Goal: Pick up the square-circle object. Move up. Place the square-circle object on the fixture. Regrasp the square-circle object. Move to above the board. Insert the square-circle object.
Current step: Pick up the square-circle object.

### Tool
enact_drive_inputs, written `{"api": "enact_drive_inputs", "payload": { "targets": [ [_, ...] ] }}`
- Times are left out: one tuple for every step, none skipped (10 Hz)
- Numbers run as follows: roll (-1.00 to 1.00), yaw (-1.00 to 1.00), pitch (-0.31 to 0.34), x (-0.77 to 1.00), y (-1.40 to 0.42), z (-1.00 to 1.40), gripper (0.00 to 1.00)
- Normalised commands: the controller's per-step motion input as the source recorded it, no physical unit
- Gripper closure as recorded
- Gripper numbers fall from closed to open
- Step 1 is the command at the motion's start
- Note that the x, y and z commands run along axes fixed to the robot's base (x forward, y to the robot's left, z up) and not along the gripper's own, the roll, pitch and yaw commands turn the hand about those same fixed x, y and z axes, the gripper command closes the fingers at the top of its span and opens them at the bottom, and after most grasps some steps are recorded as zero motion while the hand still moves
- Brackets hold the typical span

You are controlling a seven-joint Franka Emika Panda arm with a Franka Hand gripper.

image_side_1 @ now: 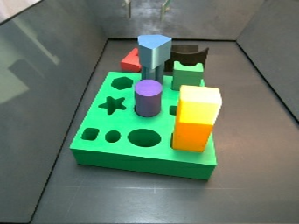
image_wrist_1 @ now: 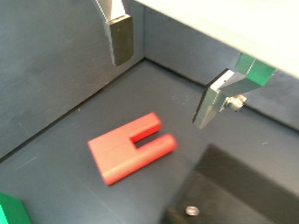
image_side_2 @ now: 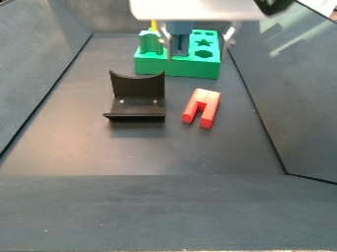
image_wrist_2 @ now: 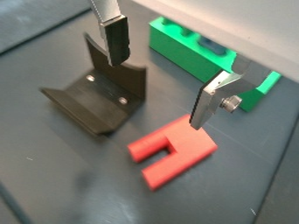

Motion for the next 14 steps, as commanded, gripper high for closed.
{"api": "enact_drive_inputs", "payload": {
  "targets": [
    [0.07, -0.13, 0.0, -0.26, -0.24, -0.41, 0.0],
    [0.01, -0.19, 0.0, 0.0, -0.23, -0.47, 0.0],
    [0.02, -0.26, 0.0, 0.15, -0.2, -0.46, 0.0],
    [0.02, -0.33, 0.0, 0.17, -0.16, -0.47, 0.0],
    [0.07, -0.27, 0.0, 0.11, -0.04, -0.56, 0.0],
    [0.09, -0.18, 0.039, 0.06, 0.04, -0.56, 0.0],
    [0.03, -0.23, 0.054, 0.06, 0.12, -0.47, 0.0],
    [0.01, -0.28, 0.031, 0.0, 0.08, -0.43, 0.0],
    [0.0, -0.28, 0.026, 0.0, 0.14, -0.36, 0.0],
    [-0.01, -0.27, 0.02, 0.0, 0.18, -0.27, 0.0],
    [-0.01, -0.27, 0.0, -0.04, 0.08, -0.29, 0.0],
    [0.0, -0.22, 0.0, -0.12, 0.04, -0.35, 0.0],
    [-0.01, -0.15, -0.01, -0.22, 0.0, -0.37, 0.0],
    [-0.05, -0.09, -0.056, -0.11, 0.0, -0.35, 0.0]
  ]
}}
